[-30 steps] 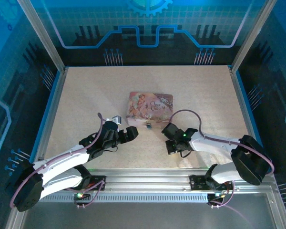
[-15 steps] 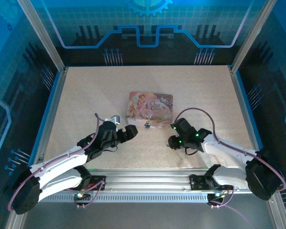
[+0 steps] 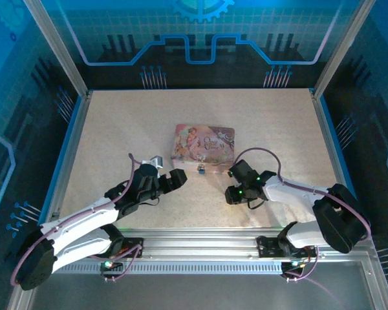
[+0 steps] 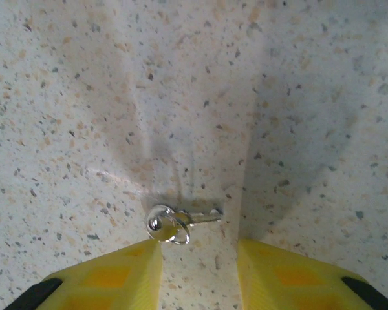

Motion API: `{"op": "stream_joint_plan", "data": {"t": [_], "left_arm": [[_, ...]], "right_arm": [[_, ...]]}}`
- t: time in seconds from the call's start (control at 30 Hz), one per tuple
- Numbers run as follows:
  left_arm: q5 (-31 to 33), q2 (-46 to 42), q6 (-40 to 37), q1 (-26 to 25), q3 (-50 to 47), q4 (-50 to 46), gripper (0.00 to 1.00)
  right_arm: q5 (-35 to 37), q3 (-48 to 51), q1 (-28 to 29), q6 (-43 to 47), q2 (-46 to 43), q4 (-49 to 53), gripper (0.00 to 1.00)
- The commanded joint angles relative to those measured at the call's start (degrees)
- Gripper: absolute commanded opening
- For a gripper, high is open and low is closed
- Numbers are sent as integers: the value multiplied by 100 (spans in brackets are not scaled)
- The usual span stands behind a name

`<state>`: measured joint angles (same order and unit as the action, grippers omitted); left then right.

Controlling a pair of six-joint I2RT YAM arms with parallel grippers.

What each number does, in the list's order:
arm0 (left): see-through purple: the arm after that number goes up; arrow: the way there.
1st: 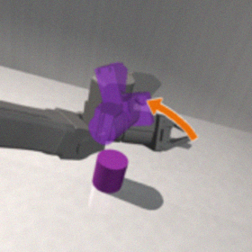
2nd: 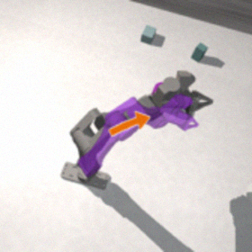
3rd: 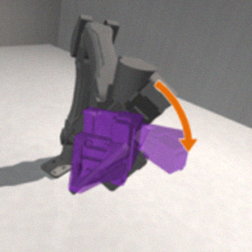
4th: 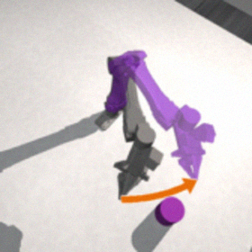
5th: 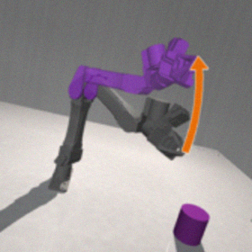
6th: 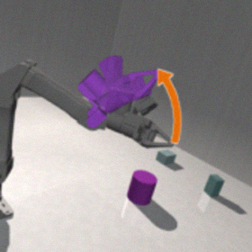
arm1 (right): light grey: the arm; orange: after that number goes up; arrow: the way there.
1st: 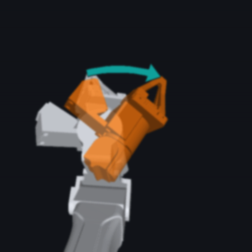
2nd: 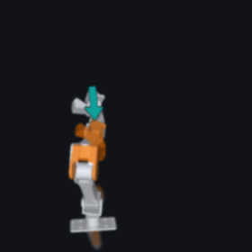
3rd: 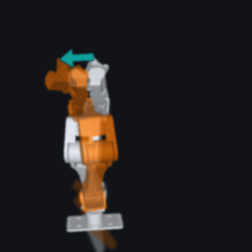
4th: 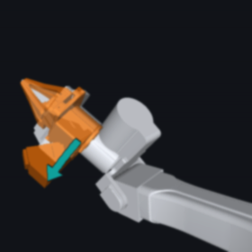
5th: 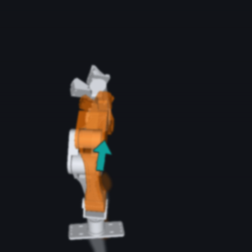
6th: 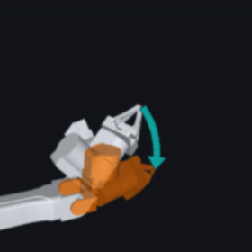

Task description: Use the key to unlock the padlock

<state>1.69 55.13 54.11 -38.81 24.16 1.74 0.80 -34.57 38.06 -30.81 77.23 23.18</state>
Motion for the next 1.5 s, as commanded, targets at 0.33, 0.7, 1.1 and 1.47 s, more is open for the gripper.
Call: {"op": "stream_joint_plan", "data": {"t": [0.33,0.7,1.1,1.47], "left_arm": [[-82,52,55,-37,-66,60,93],[-82,103,43,-34,-76,90,94],[-82,120,44,-31,-78,90,94],[-76,120,45,-37,-78,90,94]], "right_arm": [[-111,-278,-85,-31,343,-261,31],[-135,-235,-75,-57,488,-205,23],[146,-345,-27,-48,141,169,29],[179,-461,187,-142,332,130,29]]}}
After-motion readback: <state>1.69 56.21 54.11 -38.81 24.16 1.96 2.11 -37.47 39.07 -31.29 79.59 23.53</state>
